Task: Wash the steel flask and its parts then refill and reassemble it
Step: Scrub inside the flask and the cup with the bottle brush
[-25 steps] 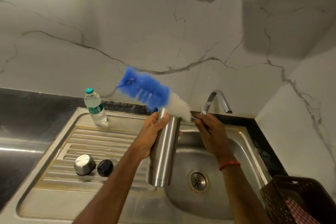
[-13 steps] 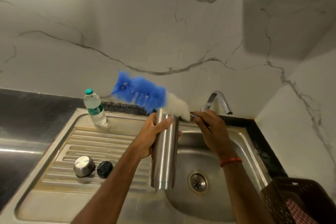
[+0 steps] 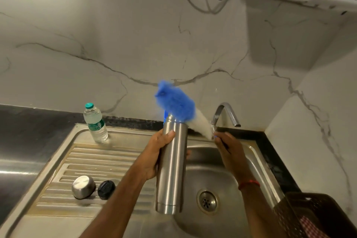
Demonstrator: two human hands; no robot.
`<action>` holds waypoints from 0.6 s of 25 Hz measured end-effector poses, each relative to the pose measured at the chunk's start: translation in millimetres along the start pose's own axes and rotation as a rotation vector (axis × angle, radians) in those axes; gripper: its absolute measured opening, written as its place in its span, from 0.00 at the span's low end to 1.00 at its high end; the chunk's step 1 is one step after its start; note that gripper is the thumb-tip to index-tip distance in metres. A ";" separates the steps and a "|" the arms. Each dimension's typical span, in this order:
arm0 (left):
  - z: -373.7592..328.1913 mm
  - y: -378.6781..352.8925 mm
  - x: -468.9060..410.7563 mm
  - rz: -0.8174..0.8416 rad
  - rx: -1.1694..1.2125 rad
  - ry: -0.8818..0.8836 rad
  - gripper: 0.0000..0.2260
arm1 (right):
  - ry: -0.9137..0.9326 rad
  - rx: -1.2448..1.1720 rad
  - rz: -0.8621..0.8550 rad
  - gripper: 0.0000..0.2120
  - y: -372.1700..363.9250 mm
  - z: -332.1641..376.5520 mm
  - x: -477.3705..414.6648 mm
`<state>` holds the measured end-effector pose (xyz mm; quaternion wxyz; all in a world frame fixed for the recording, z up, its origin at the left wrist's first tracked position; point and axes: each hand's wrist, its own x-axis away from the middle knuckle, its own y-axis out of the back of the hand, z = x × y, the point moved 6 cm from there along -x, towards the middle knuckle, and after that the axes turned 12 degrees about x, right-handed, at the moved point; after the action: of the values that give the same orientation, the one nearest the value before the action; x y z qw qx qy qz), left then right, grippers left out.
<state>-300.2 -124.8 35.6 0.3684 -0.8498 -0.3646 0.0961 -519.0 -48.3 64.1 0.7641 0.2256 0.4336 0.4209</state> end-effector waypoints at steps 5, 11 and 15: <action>1.7 -5.6 -1.6 -0.059 -0.019 0.089 0.37 | 0.110 -0.079 0.006 0.10 -0.8 48.0 -9.3; -6.1 11.7 -3.6 -0.222 0.094 0.008 0.28 | 0.063 -0.003 0.123 0.13 -8.5 26.2 30.7; -16.1 14.5 2.5 -0.246 0.132 -0.019 0.21 | 0.024 0.028 0.125 0.10 -7.4 24.6 33.8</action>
<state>-283.5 -138.8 37.2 0.4290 -0.7716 -0.4625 0.0818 -485.6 -23.5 55.7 0.7280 0.2576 0.4337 0.4643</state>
